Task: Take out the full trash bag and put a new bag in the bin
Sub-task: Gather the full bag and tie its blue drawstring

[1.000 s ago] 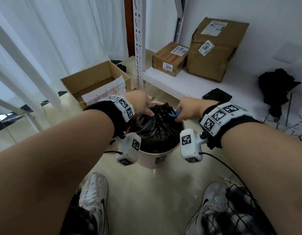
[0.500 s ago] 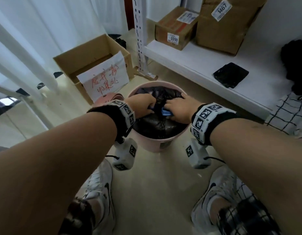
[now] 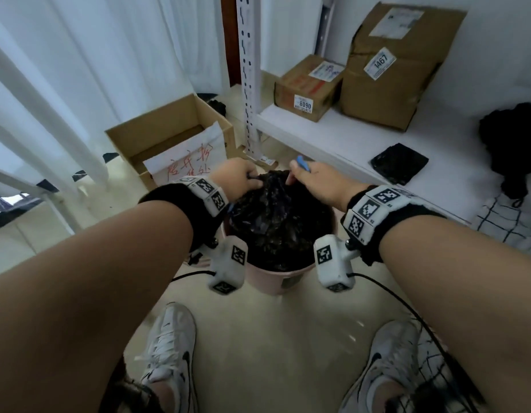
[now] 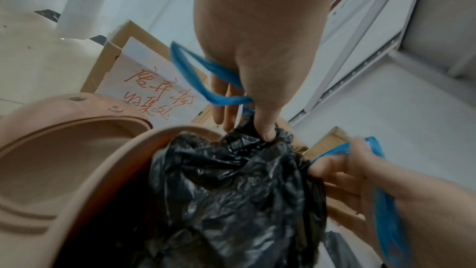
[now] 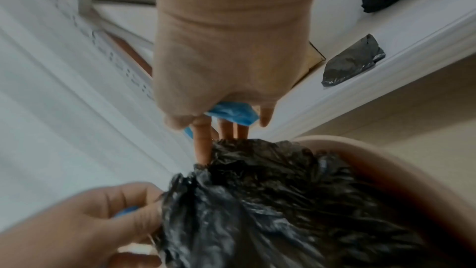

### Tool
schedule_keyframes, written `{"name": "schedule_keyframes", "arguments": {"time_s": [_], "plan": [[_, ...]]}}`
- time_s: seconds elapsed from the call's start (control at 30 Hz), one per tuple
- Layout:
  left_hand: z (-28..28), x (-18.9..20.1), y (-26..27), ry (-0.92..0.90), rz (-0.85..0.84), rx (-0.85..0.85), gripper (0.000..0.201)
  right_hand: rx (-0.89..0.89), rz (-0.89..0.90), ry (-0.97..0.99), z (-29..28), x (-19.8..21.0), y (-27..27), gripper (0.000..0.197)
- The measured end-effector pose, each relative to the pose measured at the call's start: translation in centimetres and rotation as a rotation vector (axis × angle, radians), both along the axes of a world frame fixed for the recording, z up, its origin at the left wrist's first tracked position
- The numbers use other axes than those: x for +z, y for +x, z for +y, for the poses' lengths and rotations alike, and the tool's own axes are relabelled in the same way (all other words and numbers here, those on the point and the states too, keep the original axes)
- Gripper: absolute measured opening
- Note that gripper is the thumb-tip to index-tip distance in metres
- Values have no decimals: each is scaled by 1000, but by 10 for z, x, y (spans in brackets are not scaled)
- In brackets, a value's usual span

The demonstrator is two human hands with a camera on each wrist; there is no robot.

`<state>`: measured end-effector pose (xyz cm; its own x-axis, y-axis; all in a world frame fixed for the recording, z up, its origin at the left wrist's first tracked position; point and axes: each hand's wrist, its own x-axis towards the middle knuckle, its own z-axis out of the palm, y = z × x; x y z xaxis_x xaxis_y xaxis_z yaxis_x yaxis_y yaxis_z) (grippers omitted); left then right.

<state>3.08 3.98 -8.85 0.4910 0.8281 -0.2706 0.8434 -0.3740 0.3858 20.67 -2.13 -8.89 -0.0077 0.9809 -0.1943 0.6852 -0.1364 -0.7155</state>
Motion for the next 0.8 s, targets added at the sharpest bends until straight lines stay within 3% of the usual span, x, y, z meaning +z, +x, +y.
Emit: {"name": "schedule_keyframes", "arguments": {"time_s": [0.17,0.3,0.4,0.53,0.57,0.63,0.8], "plan": [[10,27,-1,75,-182,57,33,-243,444,159,20,31,-4,57],[18,34,4,110,-157,79,37,-299,681,130,29,37,-19,49],[21,34,6,120,-160,88,39,-227,602,34,31,32,-27,27],[22,45,9,-40,-567,211,23,-94,483,-76,36,37,-30,8],[22,50,11,-54,-683,246,19,-100,450,-71,35,41,-30,7],[21,61,13,-59,-826,267,17,-109,357,-16,36,44,-27,29],[10,76,21,-85,-846,123,11,-13,220,104,31,50,-32,16]]}}
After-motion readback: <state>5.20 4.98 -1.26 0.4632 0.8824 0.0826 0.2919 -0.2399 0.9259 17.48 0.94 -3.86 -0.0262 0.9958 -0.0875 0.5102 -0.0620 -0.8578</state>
